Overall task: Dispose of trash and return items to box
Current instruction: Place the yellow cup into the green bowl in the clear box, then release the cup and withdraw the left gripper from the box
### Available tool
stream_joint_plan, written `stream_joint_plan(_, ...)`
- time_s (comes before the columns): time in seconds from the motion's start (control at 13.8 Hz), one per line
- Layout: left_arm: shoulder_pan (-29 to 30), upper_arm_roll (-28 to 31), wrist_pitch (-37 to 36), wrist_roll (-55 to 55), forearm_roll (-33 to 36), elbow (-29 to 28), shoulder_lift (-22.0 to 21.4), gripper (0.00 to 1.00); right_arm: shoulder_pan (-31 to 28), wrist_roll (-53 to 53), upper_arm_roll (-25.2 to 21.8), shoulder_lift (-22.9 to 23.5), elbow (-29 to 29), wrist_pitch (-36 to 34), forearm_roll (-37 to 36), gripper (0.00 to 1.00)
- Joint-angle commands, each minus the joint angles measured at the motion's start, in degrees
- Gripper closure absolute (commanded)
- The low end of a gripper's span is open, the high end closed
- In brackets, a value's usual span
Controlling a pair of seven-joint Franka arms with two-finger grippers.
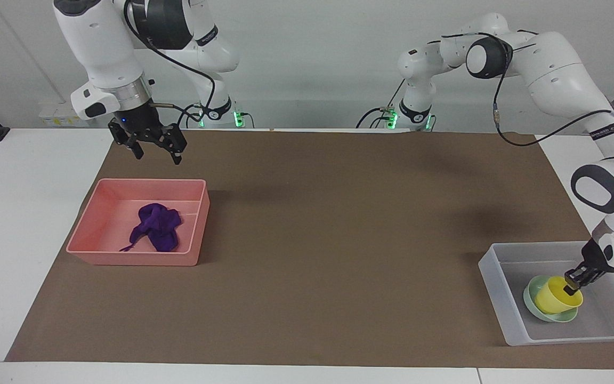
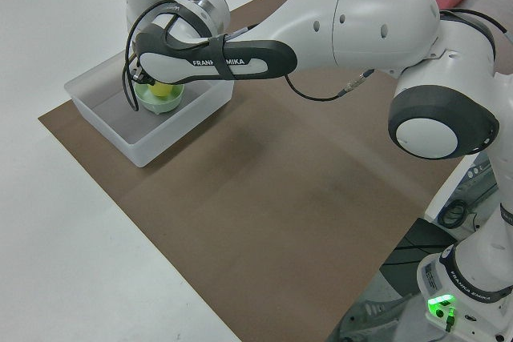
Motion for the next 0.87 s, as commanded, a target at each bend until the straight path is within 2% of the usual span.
stream_joint_plan(0.0, 0.4, -0.2, 1.6, 1.1, -0.9, -2.8, -1.6, 1.0, -1.4, -0.2, 0.3, 1.0, 6.0, -5.8, 1.2, 0.0)
stream_joint_plan(0.07, 0.4, -0.2, 1.6, 1.1, -0.9, -2.7, -1.6, 0.87, -1.5, -0.2, 0.2, 1.3, 7.2, -7.2, 0.8, 0.0)
stream_joint_plan(0.15, 0.4, -0.2, 1.2, 1.2, -0.5, -2.6, -1.6, 0.62, -1.4, -0.2, 0.2, 0.9, 6.0, -6.8, 0.8, 0.0)
stream_joint_plan(0.29, -0.1, -0.2, 0.9, 1.2, -0.3, -2.1, -1.6, 0.0, -1.5, -0.4, 0.0, 0.5, 4.9, -6.8, 0.8, 0.0)
stream_joint_plan(0.51, -1.0, -0.2, 1.0, 5.9, 2.8, -2.2, -2.1, 0.0, -1.5, -2.3, -0.1, -0.2, 3.7, -6.8, 0.7, 0.0)
stream_joint_plan(0.65, -2.3, -0.2, 0.7, 7.8, 2.7, -4.2, -5.1, 0.0, -1.6, -3.7, -0.2, -0.3, 3.5, -6.4, -1.3, 0.0)
stream_joint_plan(0.8, -3.2, -0.2, 1.6, 8.4, 2.7, -11.3, -11.4, 0.0, -1.6, -3.6, -0.1, -0.3, 3.5, -6.8, -1.2, 0.0)
